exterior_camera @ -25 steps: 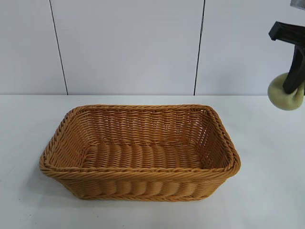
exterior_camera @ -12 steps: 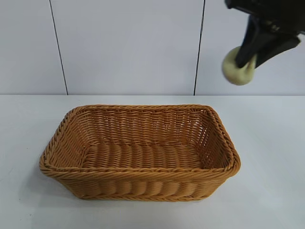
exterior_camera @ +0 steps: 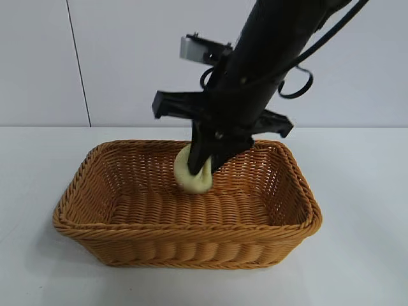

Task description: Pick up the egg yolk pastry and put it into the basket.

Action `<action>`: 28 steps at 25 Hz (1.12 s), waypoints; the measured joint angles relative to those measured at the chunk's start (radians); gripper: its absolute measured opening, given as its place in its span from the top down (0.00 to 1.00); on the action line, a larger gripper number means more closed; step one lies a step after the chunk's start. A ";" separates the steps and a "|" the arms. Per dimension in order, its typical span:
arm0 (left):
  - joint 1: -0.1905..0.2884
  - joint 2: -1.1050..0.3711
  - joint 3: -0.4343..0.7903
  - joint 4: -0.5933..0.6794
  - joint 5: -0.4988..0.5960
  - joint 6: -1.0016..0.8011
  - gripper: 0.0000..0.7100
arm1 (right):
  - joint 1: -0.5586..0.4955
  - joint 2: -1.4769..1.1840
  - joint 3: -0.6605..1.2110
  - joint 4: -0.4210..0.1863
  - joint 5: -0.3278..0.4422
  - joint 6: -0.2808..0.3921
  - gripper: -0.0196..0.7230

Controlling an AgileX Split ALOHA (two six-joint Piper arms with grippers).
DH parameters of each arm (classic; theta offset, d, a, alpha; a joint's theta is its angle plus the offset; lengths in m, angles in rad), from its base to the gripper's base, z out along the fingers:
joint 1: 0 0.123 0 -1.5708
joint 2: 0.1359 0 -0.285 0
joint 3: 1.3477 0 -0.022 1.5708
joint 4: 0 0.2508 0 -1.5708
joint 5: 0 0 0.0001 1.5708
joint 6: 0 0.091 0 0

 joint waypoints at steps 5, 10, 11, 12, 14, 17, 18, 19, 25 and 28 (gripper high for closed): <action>0.000 0.000 0.000 0.000 0.000 0.000 0.05 | 0.000 0.000 -0.020 -0.005 0.026 0.000 0.27; 0.000 0.000 0.000 0.000 0.000 0.000 0.05 | 0.000 0.000 -0.152 -0.045 0.203 0.003 0.06; 0.000 0.000 0.000 0.000 0.000 0.000 0.05 | 0.000 0.000 -0.193 -0.061 0.252 0.010 0.05; 0.000 0.000 0.000 0.000 0.000 0.000 0.05 | 0.000 0.000 -0.236 -0.078 0.293 0.021 0.05; 0.000 0.000 0.000 0.000 0.000 0.000 0.05 | 0.000 0.000 -0.278 -0.105 0.339 0.041 0.05; 0.000 0.000 0.000 0.000 0.000 0.000 0.05 | -0.005 0.000 -0.411 -0.235 0.472 0.099 0.04; 0.000 0.000 0.000 0.000 0.000 0.000 0.05 | -0.013 0.000 -0.437 -0.258 0.497 0.106 0.04; 0.000 0.000 0.000 0.000 0.000 0.000 0.05 | -0.026 0.000 -0.457 -0.270 0.515 0.109 0.04; 0.000 0.000 0.000 0.000 0.000 0.000 0.05 | -0.188 -0.001 -0.478 -0.307 0.559 0.074 0.04; 0.000 0.000 0.000 0.000 0.000 0.000 0.05 | -0.302 -0.001 -0.478 -0.309 0.559 0.043 0.04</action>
